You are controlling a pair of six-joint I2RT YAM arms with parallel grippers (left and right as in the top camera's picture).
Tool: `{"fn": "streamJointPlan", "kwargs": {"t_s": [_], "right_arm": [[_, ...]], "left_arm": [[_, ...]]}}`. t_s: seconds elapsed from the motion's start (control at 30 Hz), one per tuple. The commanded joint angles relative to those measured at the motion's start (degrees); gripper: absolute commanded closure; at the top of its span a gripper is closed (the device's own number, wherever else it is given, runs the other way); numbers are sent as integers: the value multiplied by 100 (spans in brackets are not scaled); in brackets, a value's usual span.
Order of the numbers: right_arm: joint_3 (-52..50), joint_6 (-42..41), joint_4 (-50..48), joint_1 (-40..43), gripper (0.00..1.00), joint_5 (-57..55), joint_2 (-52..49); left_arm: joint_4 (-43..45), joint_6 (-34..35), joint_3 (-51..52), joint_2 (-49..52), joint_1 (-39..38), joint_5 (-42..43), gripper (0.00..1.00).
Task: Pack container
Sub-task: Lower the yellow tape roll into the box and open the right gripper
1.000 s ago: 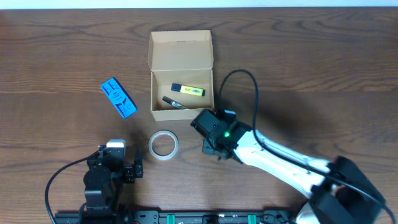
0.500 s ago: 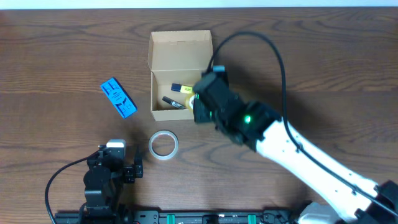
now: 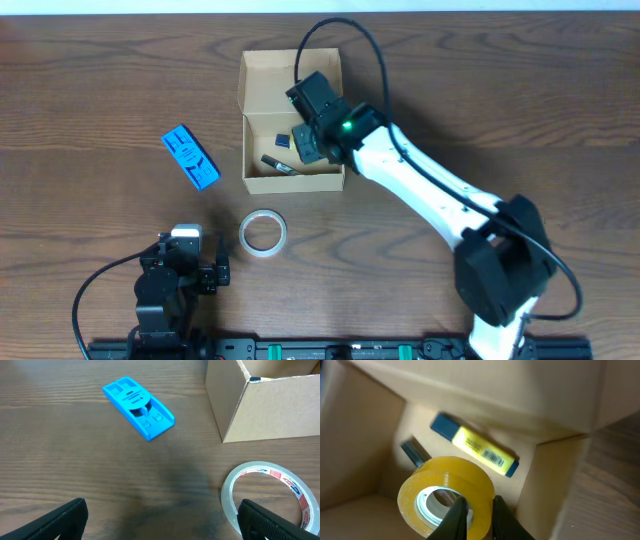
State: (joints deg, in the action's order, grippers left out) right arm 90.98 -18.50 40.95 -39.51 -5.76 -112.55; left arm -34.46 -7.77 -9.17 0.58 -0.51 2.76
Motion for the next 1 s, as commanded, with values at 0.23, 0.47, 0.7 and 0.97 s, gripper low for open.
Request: {"fn": "streamJointPlan", "kwargs": {"t_s": [0.23,0.47,0.7,0.97], "right_arm": [[122,706,63,4,85,46,-374],[122,815,59,4,62,46,-448],[166,918,-181,4,46,66,-363],[389,896,-122,7,1,752,400]], "left_arm": [[4,-83,33,-37,22,-42,4],[4,-83,33,-37,22,-42,5],[4,-83,33,-37,22,-42,5],[4,-83,33,-37,22,-42,4]]}}
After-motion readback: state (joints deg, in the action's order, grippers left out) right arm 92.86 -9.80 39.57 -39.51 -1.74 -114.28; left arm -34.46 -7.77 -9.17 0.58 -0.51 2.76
